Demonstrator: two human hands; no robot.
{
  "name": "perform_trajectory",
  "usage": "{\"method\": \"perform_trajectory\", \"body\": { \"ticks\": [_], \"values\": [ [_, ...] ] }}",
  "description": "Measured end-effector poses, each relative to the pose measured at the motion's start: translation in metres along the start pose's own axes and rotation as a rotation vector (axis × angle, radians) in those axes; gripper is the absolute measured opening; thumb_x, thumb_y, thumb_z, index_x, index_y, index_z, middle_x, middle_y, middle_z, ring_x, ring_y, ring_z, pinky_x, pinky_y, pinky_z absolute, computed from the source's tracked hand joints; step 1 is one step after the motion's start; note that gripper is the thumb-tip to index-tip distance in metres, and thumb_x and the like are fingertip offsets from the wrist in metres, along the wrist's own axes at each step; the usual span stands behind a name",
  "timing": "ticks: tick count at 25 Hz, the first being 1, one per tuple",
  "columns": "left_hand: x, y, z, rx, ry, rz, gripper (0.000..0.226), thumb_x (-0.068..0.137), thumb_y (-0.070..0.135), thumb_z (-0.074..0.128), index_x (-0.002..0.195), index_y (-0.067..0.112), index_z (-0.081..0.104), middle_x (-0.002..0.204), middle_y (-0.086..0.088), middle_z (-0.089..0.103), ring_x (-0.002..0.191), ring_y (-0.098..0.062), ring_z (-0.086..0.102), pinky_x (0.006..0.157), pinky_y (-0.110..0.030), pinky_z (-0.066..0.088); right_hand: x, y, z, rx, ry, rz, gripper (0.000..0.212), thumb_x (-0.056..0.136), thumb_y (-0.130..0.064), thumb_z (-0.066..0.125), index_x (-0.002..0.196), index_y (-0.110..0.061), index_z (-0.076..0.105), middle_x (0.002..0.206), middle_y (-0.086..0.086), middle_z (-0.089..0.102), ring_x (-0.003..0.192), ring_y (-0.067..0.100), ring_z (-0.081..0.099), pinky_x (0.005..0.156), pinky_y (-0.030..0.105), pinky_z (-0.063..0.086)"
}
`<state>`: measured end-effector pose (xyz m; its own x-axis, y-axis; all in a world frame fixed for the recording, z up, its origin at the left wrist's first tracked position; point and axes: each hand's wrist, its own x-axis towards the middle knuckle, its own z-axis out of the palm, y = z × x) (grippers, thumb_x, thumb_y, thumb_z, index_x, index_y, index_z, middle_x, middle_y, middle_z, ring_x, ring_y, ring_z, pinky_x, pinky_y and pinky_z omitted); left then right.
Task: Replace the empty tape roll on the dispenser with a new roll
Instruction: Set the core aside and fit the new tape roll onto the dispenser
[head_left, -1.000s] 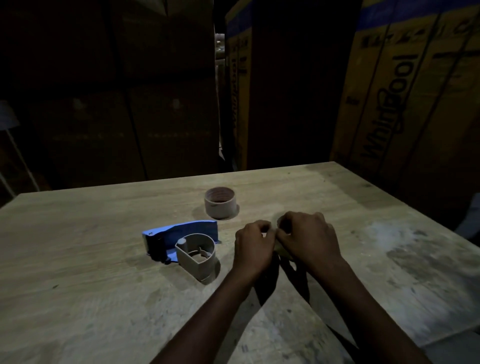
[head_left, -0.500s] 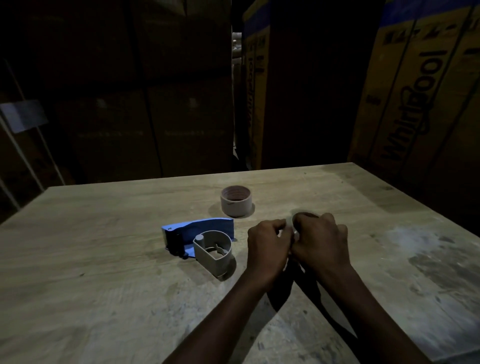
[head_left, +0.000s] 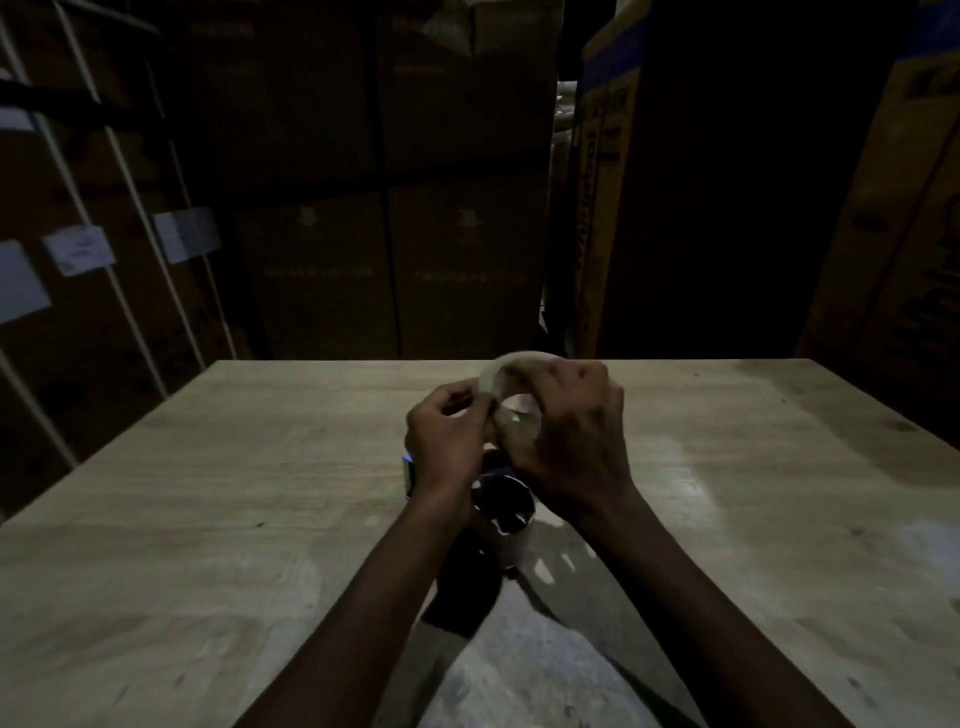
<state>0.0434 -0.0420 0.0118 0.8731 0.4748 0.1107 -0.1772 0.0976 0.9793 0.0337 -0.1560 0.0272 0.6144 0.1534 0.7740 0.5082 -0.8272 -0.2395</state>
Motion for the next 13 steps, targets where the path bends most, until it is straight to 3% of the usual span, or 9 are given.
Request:
{"method": "perform_trajectory", "body": {
  "ticks": [2, 3, 5, 7, 9, 13],
  "values": [
    [0.016, 0.006, -0.017, -0.093, 0.085, -0.046, 0.011, 0.085, 0.018, 0.068, 0.095, 0.019, 0.07, 0.105, -0.009, 0.071, 0.09, -0.029, 0.07, 0.056, -0.036, 0.06, -0.002, 0.004, 0.006, 0.16, 0.109, 0.104, 0.04, 0.073, -0.044, 0.051, 0.106, -0.021, 0.05, 0.105, 0.006, 0.054, 0.094, 0.023, 0.048, 0.072, 0.033, 0.04],
    [0.023, 0.009, -0.024, -0.126, 0.123, -0.048, 0.013, 0.086, 0.018, 0.067, 0.099, 0.017, 0.069, 0.107, -0.009, 0.069, 0.09, -0.031, 0.07, 0.053, -0.036, 0.059, -0.006, 0.006, 0.01, 0.209, 0.069, 0.18, 0.044, 0.072, -0.05, 0.05, 0.106, -0.022, 0.046, 0.106, 0.006, 0.05, 0.094, 0.023, 0.048, 0.069, 0.033, 0.042],
    [0.032, 0.011, -0.032, -0.144, 0.177, -0.019, 0.018, 0.085, 0.017, 0.067, 0.104, 0.017, 0.068, 0.11, -0.01, 0.067, 0.093, -0.032, 0.068, 0.051, -0.037, 0.06, -0.016, 0.009, 0.022, 0.183, -0.247, 0.29, 0.064, 0.067, -0.069, 0.046, 0.114, -0.026, 0.039, 0.118, 0.006, 0.043, 0.104, 0.024, 0.045, 0.07, 0.033, 0.043],
    [0.033, 0.009, -0.031, -0.132, 0.197, 0.003, 0.022, 0.085, 0.018, 0.067, 0.107, 0.017, 0.068, 0.115, -0.009, 0.065, 0.096, -0.032, 0.068, 0.051, -0.038, 0.06, -0.027, 0.007, 0.034, 0.107, -0.56, 0.278, 0.084, 0.058, -0.083, 0.043, 0.123, -0.03, 0.033, 0.131, 0.006, 0.038, 0.116, 0.027, 0.041, 0.079, 0.038, 0.046],
    [0.03, 0.006, -0.029, -0.124, 0.2, 0.023, 0.02, 0.084, 0.017, 0.068, 0.104, 0.021, 0.068, 0.116, -0.008, 0.065, 0.096, -0.031, 0.068, 0.05, -0.036, 0.06, -0.033, 0.001, 0.045, 0.034, -0.688, 0.176, 0.088, 0.055, -0.081, 0.051, 0.126, -0.035, 0.028, 0.132, 0.005, 0.038, 0.115, 0.031, 0.044, 0.082, 0.044, 0.049],
    [0.03, 0.004, -0.03, -0.112, 0.2, 0.063, 0.015, 0.081, 0.018, 0.07, 0.089, 0.03, 0.068, 0.112, -0.007, 0.067, 0.096, -0.03, 0.068, 0.054, -0.041, 0.061, -0.023, 0.012, 0.055, 0.024, -0.702, 0.026, 0.074, 0.068, -0.053, 0.067, 0.13, -0.035, 0.032, 0.13, 0.005, 0.042, 0.103, 0.027, 0.056, 0.077, 0.042, 0.055]
  ]
}}
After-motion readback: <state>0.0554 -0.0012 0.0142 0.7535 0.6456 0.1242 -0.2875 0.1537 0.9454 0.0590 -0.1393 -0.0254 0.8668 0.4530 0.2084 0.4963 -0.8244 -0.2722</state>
